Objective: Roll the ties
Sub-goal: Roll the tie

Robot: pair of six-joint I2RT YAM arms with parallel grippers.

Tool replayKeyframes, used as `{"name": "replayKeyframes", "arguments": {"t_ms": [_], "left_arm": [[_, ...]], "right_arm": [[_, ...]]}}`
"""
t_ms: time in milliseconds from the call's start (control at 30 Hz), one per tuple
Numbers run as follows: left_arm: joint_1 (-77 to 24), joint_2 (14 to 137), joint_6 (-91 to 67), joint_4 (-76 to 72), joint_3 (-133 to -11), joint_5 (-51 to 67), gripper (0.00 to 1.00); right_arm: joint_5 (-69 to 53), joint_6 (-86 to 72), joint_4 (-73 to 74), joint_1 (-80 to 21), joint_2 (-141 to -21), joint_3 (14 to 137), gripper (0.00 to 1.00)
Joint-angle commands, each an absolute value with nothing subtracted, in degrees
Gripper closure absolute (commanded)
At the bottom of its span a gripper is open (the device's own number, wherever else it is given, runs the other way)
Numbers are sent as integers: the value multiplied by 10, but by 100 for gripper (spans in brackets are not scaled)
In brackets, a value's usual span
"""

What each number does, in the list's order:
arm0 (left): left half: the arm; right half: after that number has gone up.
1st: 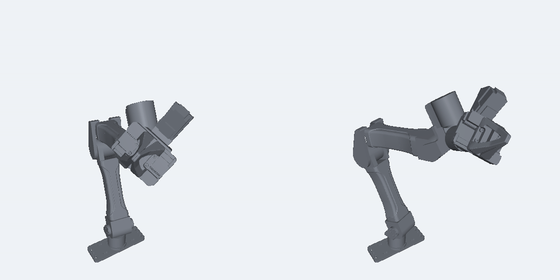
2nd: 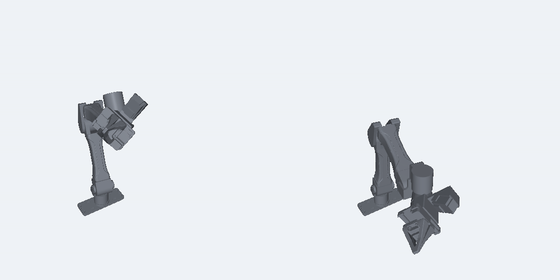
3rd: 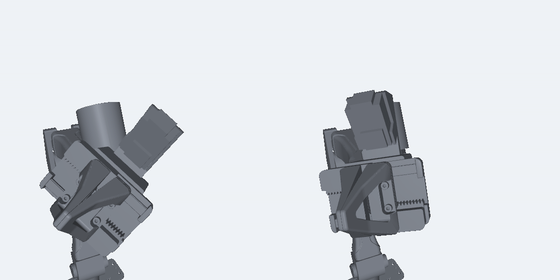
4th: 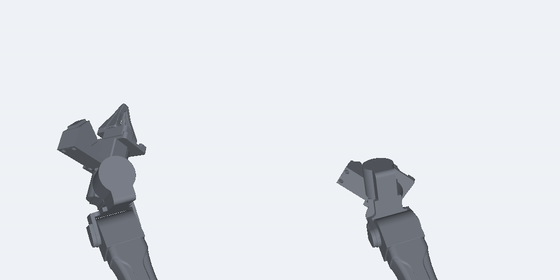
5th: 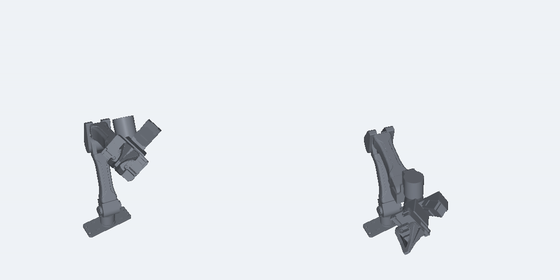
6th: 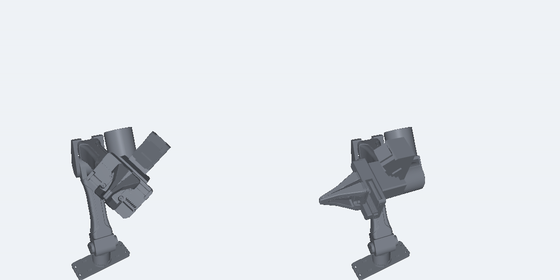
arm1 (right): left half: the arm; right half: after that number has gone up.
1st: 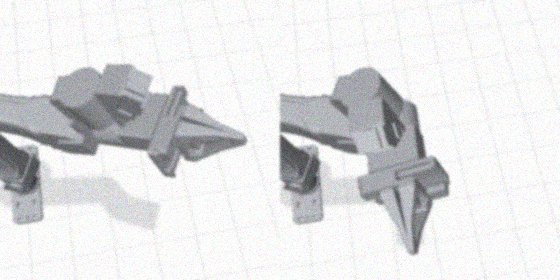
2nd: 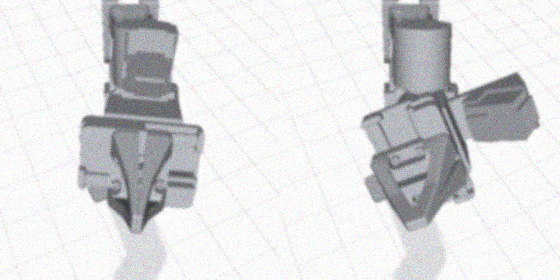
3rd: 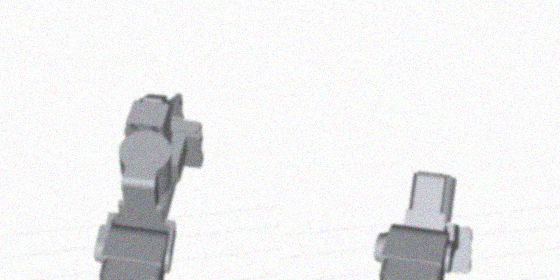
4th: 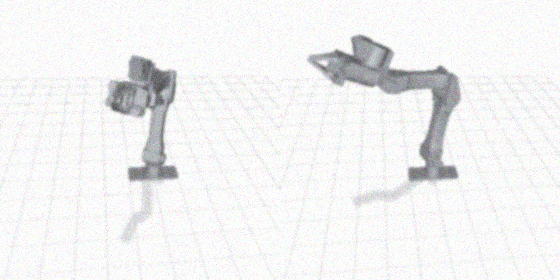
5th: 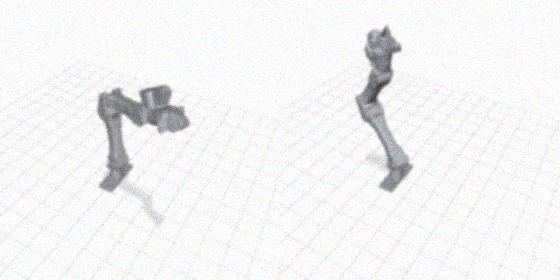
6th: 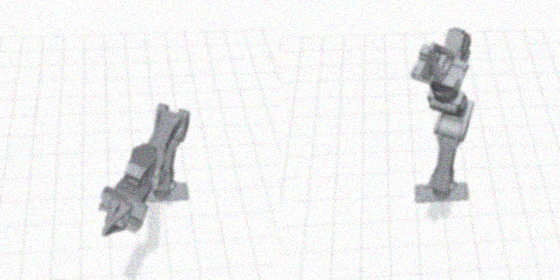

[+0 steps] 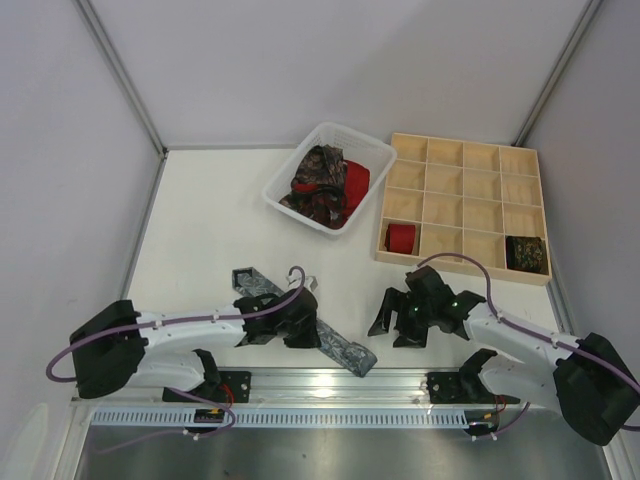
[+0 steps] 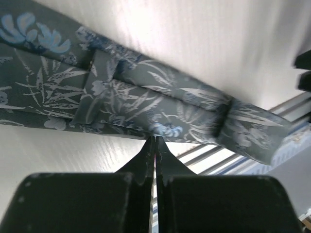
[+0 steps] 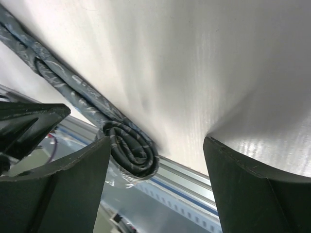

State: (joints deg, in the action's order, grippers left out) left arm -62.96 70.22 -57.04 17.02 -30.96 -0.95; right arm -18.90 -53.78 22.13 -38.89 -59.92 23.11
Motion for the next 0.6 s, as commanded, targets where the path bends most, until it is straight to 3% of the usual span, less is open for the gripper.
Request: {"name": "replayKeyframes", "arguments": {"t_ms": [0,400,567], "left_arm": [[-633,732,-589,120,-300,10,100],[-560,869,-585,19,-326,33,100],[-535,921,-552,23,-368,35,100]], "right_arm": [[-153,-472,284,-385,-608,259,16],[-132,-457,333,-370,-570,286,16],[-117,-424,359,-298,-571,305,14]]}}
